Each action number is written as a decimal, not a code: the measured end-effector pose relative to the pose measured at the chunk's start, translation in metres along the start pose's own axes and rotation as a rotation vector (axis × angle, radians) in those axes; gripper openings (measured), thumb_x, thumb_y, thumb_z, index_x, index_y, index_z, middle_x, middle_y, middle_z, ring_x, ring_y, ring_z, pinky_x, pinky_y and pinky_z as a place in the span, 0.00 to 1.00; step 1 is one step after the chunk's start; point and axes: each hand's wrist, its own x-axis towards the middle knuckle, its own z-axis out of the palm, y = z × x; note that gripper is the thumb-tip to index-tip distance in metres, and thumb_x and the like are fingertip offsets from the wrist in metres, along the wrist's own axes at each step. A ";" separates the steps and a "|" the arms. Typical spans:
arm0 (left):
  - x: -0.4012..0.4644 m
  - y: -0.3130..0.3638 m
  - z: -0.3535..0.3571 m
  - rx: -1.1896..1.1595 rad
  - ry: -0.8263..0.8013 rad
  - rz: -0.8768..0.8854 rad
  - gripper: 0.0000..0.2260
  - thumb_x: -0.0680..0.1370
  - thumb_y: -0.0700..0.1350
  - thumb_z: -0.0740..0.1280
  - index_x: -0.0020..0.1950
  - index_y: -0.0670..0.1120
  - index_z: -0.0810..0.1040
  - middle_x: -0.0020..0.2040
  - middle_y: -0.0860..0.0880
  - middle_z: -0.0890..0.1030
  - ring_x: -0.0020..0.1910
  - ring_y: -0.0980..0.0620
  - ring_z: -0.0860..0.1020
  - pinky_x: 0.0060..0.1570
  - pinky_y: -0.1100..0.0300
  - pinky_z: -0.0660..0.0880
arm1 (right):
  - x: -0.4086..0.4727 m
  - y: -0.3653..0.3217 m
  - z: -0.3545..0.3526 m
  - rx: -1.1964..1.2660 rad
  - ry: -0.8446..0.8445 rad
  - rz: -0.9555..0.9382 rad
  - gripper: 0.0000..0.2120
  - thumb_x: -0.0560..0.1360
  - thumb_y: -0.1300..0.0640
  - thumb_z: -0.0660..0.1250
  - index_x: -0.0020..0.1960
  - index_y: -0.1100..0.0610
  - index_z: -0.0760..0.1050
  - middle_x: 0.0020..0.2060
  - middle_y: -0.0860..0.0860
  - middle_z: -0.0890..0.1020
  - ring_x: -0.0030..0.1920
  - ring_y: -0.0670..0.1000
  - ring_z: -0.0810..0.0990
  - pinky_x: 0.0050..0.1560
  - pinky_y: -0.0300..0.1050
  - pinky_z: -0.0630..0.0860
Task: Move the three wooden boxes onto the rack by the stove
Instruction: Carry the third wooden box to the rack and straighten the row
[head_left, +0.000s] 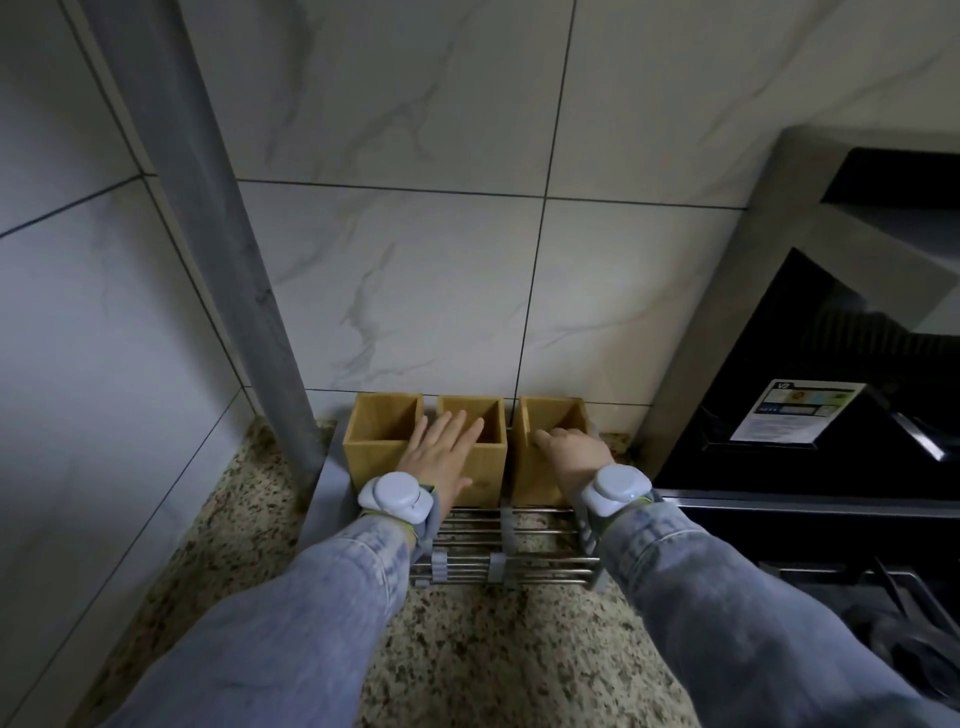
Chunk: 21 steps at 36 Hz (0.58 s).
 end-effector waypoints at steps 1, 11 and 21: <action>0.001 0.000 0.001 -0.002 -0.018 -0.004 0.33 0.80 0.47 0.61 0.79 0.50 0.45 0.81 0.48 0.48 0.80 0.49 0.46 0.78 0.51 0.40 | 0.000 -0.001 0.000 -0.002 -0.001 -0.002 0.18 0.79 0.62 0.58 0.67 0.55 0.64 0.63 0.57 0.75 0.64 0.58 0.72 0.63 0.51 0.70; 0.006 -0.006 0.007 0.013 -0.022 0.010 0.31 0.81 0.43 0.60 0.79 0.51 0.45 0.81 0.47 0.49 0.80 0.48 0.45 0.78 0.50 0.40 | 0.002 -0.006 0.003 -0.019 0.009 0.004 0.19 0.79 0.64 0.58 0.68 0.55 0.64 0.63 0.57 0.75 0.64 0.58 0.72 0.63 0.52 0.71; 0.009 -0.004 0.013 0.029 0.023 0.001 0.34 0.78 0.35 0.60 0.79 0.51 0.47 0.81 0.46 0.48 0.80 0.48 0.43 0.78 0.48 0.38 | 0.002 -0.004 0.004 0.044 -0.018 0.004 0.18 0.78 0.65 0.59 0.66 0.57 0.64 0.64 0.59 0.74 0.65 0.60 0.72 0.64 0.51 0.69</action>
